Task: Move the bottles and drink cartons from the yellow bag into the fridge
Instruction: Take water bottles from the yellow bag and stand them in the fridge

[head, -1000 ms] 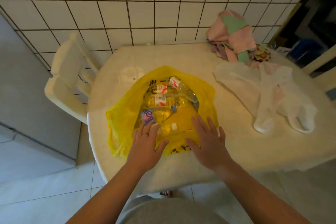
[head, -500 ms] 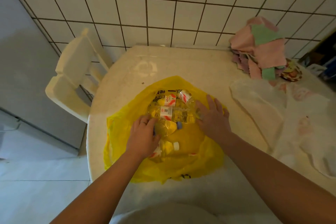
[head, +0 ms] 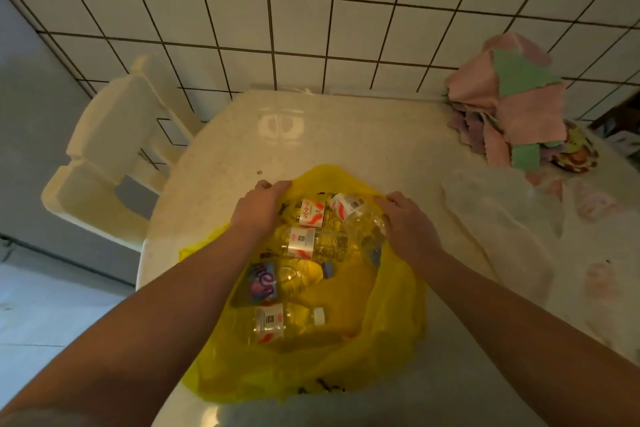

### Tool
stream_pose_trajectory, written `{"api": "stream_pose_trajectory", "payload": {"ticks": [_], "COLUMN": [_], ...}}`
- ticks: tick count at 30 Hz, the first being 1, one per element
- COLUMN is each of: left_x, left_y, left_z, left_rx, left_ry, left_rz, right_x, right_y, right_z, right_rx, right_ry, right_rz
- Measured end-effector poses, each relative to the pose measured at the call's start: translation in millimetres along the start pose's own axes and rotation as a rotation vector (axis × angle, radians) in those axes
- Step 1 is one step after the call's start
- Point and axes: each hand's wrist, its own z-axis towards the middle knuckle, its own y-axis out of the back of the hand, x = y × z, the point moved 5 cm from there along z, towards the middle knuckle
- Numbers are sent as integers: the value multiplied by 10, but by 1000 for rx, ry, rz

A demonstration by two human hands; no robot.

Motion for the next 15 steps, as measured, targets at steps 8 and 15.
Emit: {"api": "stream_pose_trajectory", "payload": {"ticks": [8, 15], "left_x": [83, 150], "left_y": [183, -47], "left_z": [518, 735], "left_rx": [-226, -63], "left_ry": [26, 102], "left_rz": [-220, -130], "right_x": [-545, -557], "right_y": [-184, -404], "right_z": [479, 606], "right_rx": [47, 265], "right_ry": [-104, -376], "right_rz": [6, 407]}}
